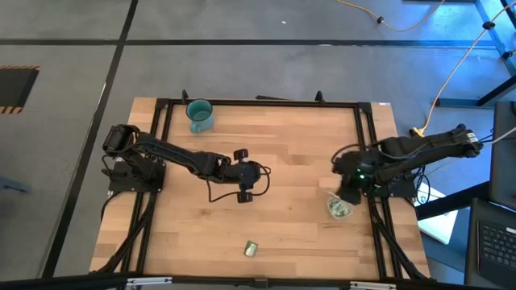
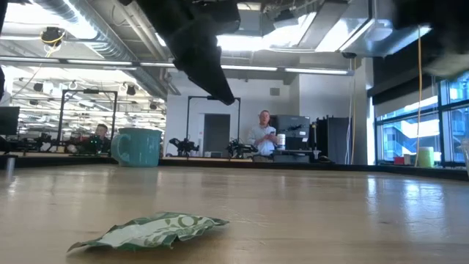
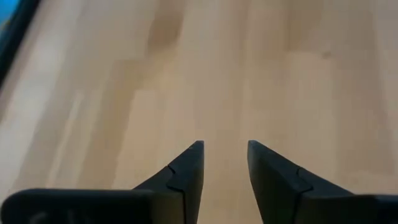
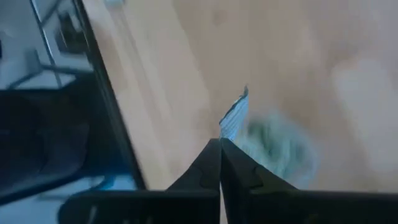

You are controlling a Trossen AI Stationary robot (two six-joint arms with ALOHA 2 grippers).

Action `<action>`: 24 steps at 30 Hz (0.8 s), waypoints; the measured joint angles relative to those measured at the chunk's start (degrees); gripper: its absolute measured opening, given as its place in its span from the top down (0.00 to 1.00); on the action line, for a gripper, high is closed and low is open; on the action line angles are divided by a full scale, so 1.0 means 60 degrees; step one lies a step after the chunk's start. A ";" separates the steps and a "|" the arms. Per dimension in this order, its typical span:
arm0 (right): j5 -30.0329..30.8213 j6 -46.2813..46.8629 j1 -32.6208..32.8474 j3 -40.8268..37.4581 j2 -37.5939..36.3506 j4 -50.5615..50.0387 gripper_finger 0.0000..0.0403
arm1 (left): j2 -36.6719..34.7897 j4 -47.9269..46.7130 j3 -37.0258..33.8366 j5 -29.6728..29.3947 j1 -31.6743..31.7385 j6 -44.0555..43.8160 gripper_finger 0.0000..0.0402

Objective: Pick and place items into bin
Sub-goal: Put the green stevia packet into the transparent bin

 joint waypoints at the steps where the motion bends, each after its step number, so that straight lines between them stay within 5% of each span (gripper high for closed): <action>1: -0.0180 0.0437 0.0209 -0.0054 -0.0118 -0.0221 1.00 | 0.0000 0.0025 0.0000 0.0144 -0.0006 0.0092 0.71; 8: -0.0578 0.2086 0.1247 -0.0803 -0.0435 0.0321 1.00 | 0.0000 0.0015 0.0000 0.0201 0.0024 0.0316 0.73; 24: -0.0664 0.2202 0.1406 -0.3551 -0.0393 0.2473 1.00 | 0.0000 0.0015 -0.0004 0.0626 0.0021 0.0428 0.74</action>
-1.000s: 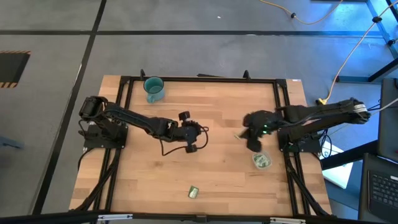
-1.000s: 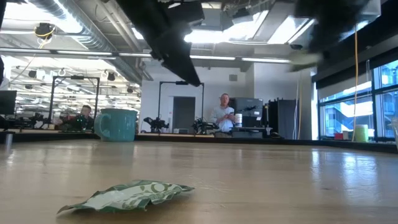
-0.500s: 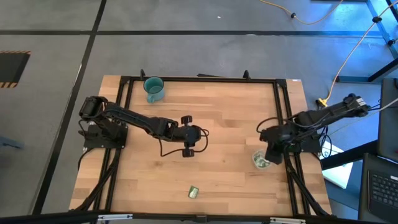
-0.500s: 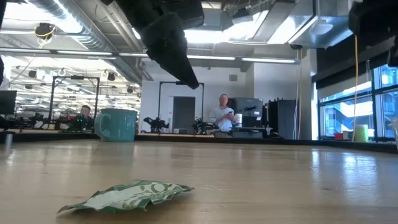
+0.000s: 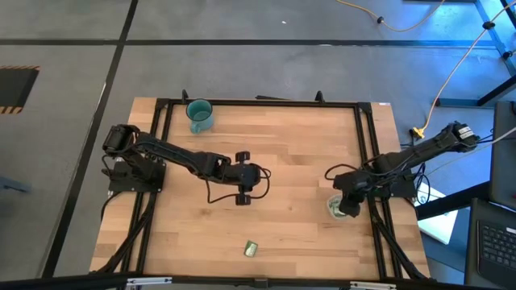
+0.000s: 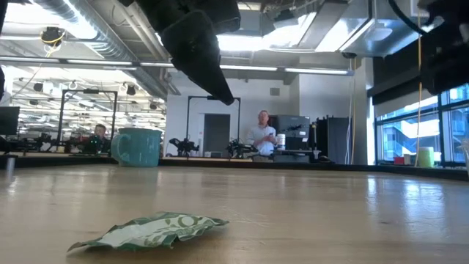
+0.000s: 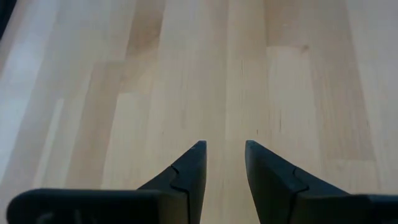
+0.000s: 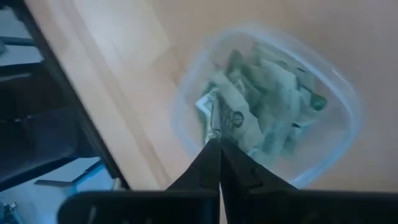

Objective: Pick and place items into bin
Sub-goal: Put the green stevia packet into the transparent bin

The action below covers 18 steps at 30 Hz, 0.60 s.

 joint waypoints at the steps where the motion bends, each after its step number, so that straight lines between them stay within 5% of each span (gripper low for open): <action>1: 0.0008 0.0003 0.0000 -0.0078 0.0000 -0.0012 1.00 | 0.0000 0.0000 0.0000 -0.0003 0.0003 0.0002 0.74; 9: 0.0358 -0.0384 0.0000 -0.0202 0.0004 0.0146 0.96 | 0.0000 -0.0001 -0.0004 -0.0003 0.0003 0.0005 0.74; 18: 0.0516 -0.0652 0.0000 -0.0202 -0.0029 -0.0083 0.77 | 0.0000 -0.0004 -0.0004 -0.0003 0.0003 0.0018 0.74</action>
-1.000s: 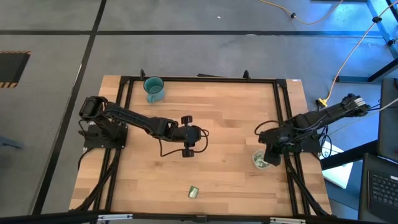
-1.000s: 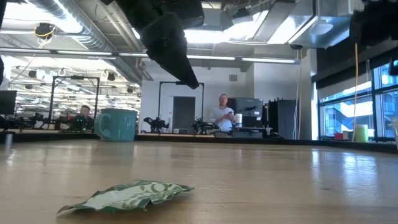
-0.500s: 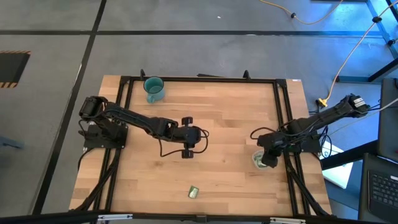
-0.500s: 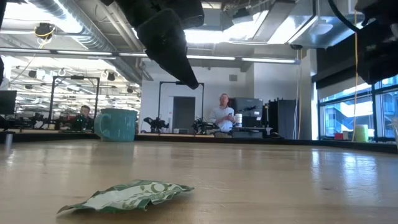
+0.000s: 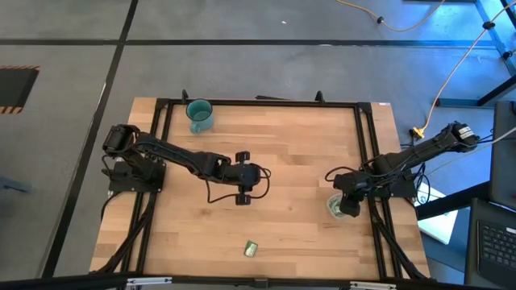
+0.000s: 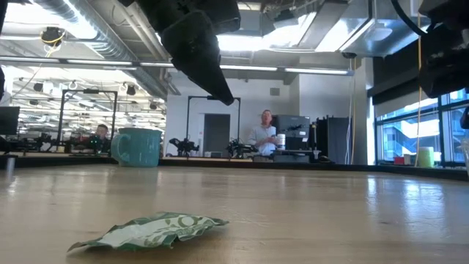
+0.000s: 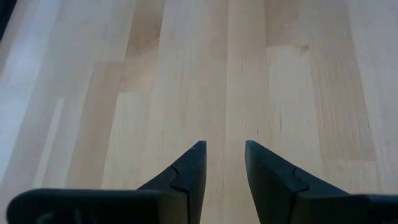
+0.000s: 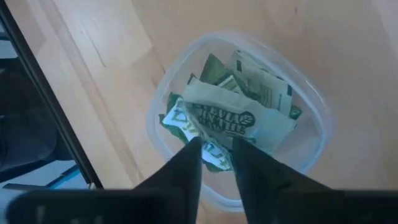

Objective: Pick and place items into bin
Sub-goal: Put the green stevia packet into the transparent bin

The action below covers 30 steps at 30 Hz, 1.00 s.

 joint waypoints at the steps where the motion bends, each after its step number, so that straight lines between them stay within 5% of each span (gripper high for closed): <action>1: 0.0000 0.0000 0.0000 0.0000 -0.0004 -0.0004 0.75 | 0.0000 0.0000 0.0000 0.0000 0.0000 0.0000 0.74; 10: 0.0748 -0.0014 0.0000 0.0916 -0.0004 -0.1211 0.70 | 0.0000 0.0000 0.0000 0.0723 0.0000 0.0335 0.74; 21: 0.4431 -0.1350 -0.0004 0.2197 -0.0008 -0.2215 0.70 | 0.0006 0.0144 -0.0007 0.3301 -0.0386 0.0980 0.74; 30: 0.4628 -0.1824 -0.0004 0.2197 -0.0003 -0.1639 0.70 | 0.0674 0.1153 -0.0011 0.4001 -0.1471 0.0495 0.74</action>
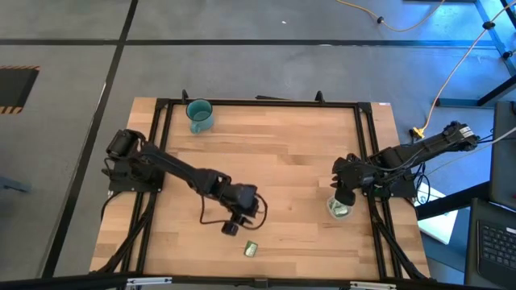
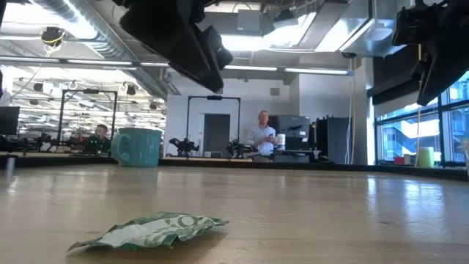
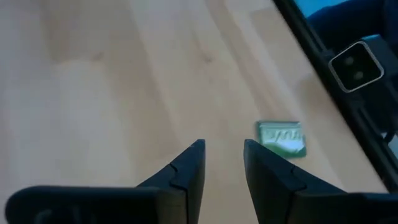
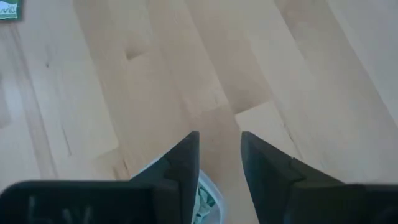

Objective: Pick and place items into bin
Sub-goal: Put the green stevia packet into the transparent bin

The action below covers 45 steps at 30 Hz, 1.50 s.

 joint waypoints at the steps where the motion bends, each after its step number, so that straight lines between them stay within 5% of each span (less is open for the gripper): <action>1: 0.0002 -0.0001 0.0000 0.0000 0.0003 0.0000 0.70 | 0.0154 0.0237 0.0004 -0.0003 -0.0125 -0.0070 0.74; 19: -0.0005 0.0323 0.0000 -0.0003 0.0014 0.0255 0.70 | 0.2369 0.1396 0.0392 -0.0393 -0.1457 -0.0673 0.64; 33: -0.0008 0.0334 0.0000 -0.0004 0.0014 0.0254 0.70 | 0.2692 0.1100 0.0432 -0.1038 -0.1646 -0.1305 0.80; 45: -0.0010 0.0334 0.0000 -0.0007 0.0014 0.0247 0.70 | 0.2820 0.0572 0.0437 -0.1185 -0.1945 -0.2487 0.82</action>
